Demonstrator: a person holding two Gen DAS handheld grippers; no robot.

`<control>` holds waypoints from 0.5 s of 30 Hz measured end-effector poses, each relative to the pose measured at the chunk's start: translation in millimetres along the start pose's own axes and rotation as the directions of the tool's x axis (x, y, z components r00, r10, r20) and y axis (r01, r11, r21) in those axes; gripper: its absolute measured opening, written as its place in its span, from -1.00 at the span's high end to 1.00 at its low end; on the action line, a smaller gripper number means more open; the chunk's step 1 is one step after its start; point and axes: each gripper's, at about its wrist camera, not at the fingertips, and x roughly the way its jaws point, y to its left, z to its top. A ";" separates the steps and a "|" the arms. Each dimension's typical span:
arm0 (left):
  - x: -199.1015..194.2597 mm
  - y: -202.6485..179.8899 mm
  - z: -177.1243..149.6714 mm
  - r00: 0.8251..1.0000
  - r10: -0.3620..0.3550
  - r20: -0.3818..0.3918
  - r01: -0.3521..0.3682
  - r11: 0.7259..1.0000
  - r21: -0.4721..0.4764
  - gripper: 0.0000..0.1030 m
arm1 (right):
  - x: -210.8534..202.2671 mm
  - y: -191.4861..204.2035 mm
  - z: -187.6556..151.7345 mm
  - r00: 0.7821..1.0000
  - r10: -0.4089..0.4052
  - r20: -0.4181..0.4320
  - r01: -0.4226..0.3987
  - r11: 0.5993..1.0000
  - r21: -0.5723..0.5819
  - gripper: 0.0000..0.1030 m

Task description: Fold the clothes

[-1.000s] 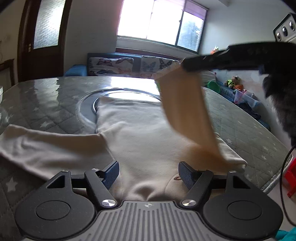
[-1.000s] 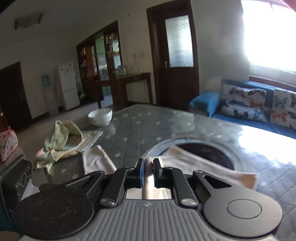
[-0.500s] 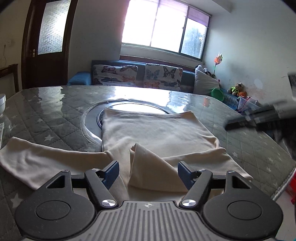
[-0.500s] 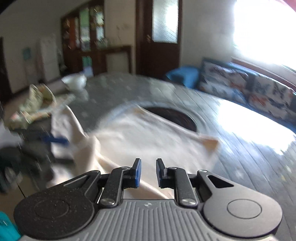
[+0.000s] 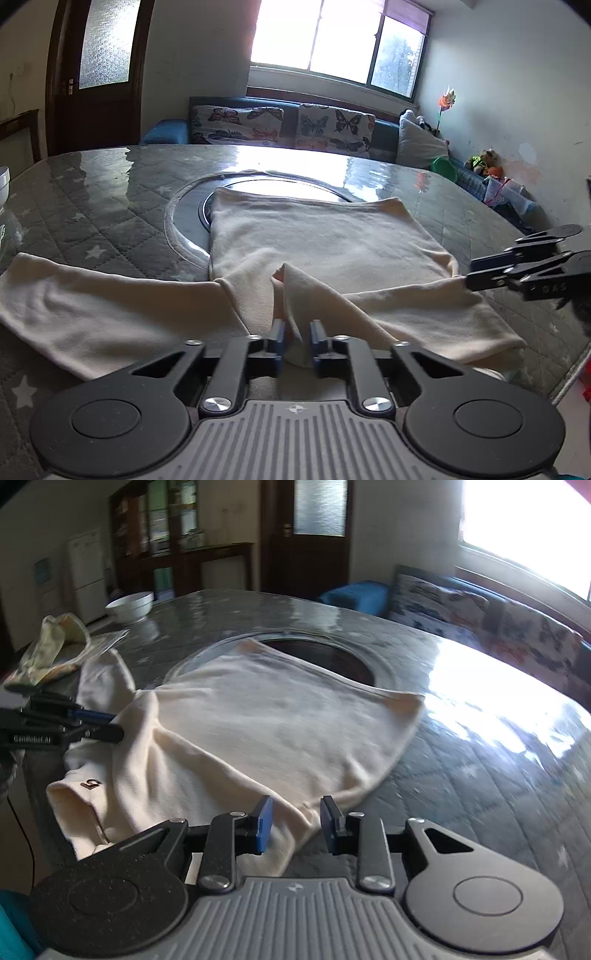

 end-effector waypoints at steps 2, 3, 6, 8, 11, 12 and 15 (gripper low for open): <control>-7.5 1.3 0.4 1.000 -0.001 0.008 0.001 1.000 0.003 0.88 | 6.0 3.5 2.9 1.000 0.017 0.000 -0.017 0.999 -0.039 0.45; -11.1 1.7 0.0 1.000 0.005 0.012 -0.005 1.000 0.010 0.89 | 8.1 3.9 3.4 1.000 0.021 -0.002 -0.022 0.998 -0.052 0.45; -20.2 5.0 -0.3 1.000 0.019 0.014 -0.020 1.000 0.021 0.89 | 16.4 1.7 3.5 0.999 0.046 -0.017 -0.048 0.995 -0.093 0.45; -24.7 7.9 -1.6 0.999 0.033 0.008 -0.033 0.999 0.024 0.89 | 18.4 -0.7 3.5 0.998 0.062 -0.023 -0.064 0.993 -0.104 0.44; -27.8 12.5 -2.7 0.999 0.049 -0.004 -0.049 0.999 0.017 0.89 | 18.8 -2.3 3.8 0.996 0.077 -0.036 -0.081 0.990 -0.117 0.44; -27.5 12.7 -1.7 0.999 0.045 -0.004 -0.045 0.999 0.015 0.88 | 18.1 -2.1 3.7 0.996 0.081 -0.036 -0.085 0.989 -0.122 0.44; -24.2 11.6 2.3 0.999 0.039 -0.001 -0.039 0.999 0.011 0.62 | 15.9 -2.4 3.6 0.996 0.086 -0.034 -0.090 0.988 -0.126 0.65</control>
